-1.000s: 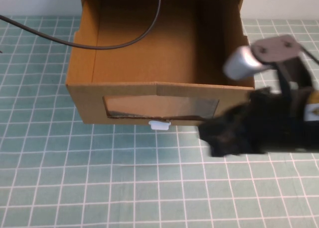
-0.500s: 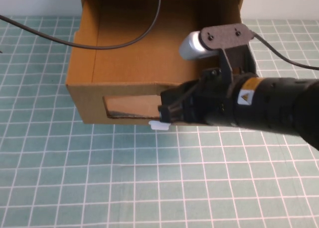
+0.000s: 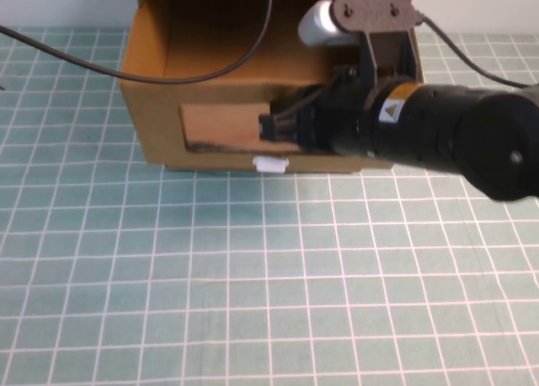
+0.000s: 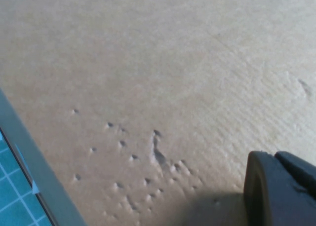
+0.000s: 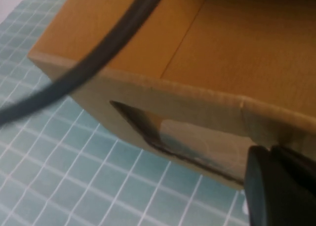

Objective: Close the shoe box
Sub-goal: Close the shoe box with your right arm

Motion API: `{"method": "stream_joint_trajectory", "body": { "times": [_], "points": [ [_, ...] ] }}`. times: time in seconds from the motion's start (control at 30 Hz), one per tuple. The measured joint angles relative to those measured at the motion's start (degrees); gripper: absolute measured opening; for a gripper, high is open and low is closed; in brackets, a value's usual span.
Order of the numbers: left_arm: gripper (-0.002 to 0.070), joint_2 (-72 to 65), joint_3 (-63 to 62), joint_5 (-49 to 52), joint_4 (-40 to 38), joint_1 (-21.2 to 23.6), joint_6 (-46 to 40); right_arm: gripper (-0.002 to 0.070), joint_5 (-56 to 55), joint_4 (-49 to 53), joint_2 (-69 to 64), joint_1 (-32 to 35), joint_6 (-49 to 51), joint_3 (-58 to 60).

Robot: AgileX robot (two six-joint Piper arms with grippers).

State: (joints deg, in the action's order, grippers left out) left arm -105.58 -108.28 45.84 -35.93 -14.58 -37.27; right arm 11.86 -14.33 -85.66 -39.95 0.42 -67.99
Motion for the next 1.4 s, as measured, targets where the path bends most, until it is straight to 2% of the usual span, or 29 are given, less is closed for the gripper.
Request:
{"method": "stream_joint_trajectory", "body": {
  "times": [0.57, 0.97, 1.2, 1.4],
  "points": [
    [-0.0005, 0.0, 0.0, -0.22, 0.0, 0.0, 0.0, -0.0011, -2.37, -1.3, -11.56, 6.71, 0.0, -14.03],
    [-0.0005, 0.0, 0.0, -0.36, 0.0, 0.0, -0.1, -0.0011, -1.48, -2.36, -20.41, 9.01, 0.0, -24.6],
    [-0.0005, 0.0, 0.0, -0.47, -0.04, 0.0, -0.1, -0.0011, 1.77, -3.54, -22.25, 9.83, 0.0, -26.64],
    [-0.0005, 0.88, 0.0, -0.11, 0.09, 0.0, -0.1, -0.0011, 11.01, -4.44, -18.67, 10.14, -2.4, -26.84]
  ]
}}
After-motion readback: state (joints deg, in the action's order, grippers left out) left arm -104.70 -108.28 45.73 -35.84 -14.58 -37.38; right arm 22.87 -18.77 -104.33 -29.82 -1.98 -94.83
